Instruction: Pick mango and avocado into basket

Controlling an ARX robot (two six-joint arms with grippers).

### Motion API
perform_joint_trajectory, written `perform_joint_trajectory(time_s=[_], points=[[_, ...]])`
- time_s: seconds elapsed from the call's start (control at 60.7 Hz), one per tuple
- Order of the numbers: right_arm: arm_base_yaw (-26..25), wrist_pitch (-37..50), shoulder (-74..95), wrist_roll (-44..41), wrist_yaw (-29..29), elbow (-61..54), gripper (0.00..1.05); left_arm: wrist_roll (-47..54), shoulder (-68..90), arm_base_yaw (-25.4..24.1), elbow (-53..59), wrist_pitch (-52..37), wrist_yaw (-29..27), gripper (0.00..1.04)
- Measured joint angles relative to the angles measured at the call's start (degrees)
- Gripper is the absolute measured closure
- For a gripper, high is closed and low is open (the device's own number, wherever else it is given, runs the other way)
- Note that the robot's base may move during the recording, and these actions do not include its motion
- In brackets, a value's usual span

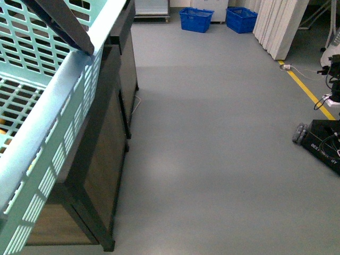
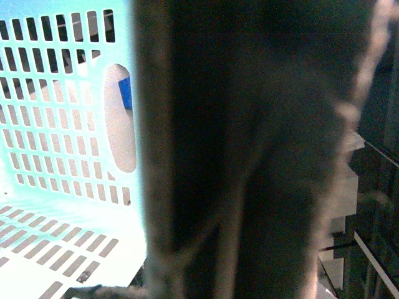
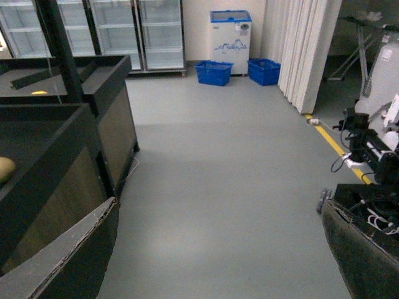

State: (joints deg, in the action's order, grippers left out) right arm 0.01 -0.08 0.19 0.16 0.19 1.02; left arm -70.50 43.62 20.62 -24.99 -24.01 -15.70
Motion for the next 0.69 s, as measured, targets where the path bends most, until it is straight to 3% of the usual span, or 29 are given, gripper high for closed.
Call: perform_joint_trajectory(time_s=[0.692], points=[[0.0, 0.0, 0.0, 0.0, -0.1, 0.0, 0.09, 0.2, 0.0, 0.0, 0.0, 0.0, 0.1, 0.93]])
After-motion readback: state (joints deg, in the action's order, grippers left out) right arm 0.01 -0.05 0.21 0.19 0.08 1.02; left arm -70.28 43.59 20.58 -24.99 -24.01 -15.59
